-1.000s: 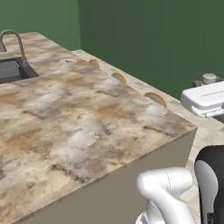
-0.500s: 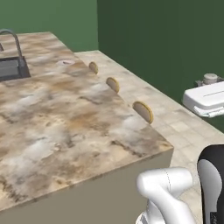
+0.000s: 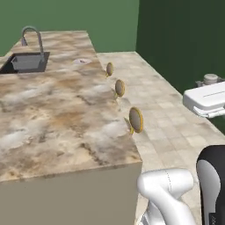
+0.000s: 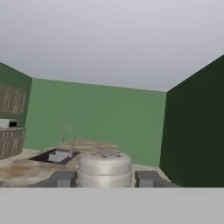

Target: Retrieve the shaker from the cabinet and place it next the steak on a plate on the dining table.

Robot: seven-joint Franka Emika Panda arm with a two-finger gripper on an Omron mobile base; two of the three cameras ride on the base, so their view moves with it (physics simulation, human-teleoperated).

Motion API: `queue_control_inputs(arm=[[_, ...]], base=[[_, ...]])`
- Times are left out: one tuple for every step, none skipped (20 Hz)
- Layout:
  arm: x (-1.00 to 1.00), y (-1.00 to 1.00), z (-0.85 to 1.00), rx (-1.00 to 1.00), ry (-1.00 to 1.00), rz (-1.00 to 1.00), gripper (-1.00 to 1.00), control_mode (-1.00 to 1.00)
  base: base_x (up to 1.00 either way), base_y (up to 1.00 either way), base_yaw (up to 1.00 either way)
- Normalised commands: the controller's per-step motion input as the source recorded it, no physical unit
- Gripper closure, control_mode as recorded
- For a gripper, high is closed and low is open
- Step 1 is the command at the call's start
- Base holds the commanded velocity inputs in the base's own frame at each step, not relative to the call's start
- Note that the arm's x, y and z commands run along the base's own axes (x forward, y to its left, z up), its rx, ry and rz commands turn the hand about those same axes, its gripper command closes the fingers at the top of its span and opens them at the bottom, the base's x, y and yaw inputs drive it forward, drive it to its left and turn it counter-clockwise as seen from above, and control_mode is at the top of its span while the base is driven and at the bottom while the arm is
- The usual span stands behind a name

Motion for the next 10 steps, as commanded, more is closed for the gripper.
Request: queue_control_inputs(arm=[[0.00, 0.00, 0.00, 0.00, 0.00, 0.00, 1.00, 1.00], [0.00, 0.00, 0.00, 0.00, 0.00, 0.00, 1.00, 1.00], [0.00, 0.00, 0.00, 0.00, 0.00, 0.00, 1.00, 1.00], [0.00, 0.00, 0.00, 0.00, 0.00, 0.00, 1.00, 1.00], [0.00, 0.00, 0.00, 0.00, 0.00, 0.00, 1.00, 1.00], [0.00, 0.00, 0.00, 0.00, 0.00, 0.00, 1.00, 1.00], [0.00, 0.00, 0.00, 0.00, 0.00, 0.00, 1.00, 1.00], [0.00, 0.00, 0.00, 0.00, 0.00, 0.00, 1.00, 1.00], [0.00, 0.00, 0.00, 0.00, 0.00, 0.00, 1.00, 1.00], [0.00, 0.00, 0.00, 0.00, 0.00, 0.00, 1.00, 1.00]], base=[[0.00, -0.52, 0.75], [0.00, -0.29, 0.84], [-0.01, -0.21, 0.88], [-0.17, -0.17, 0.90], [-0.43, -0.03, 0.96], [-0.39, 0.00, 1.00], [-0.34, 0.00, 1.00], [-0.31, 0.00, 1.00], [-0.26, 0.00, 1.00], [-0.25, 0.00, 1.00]])
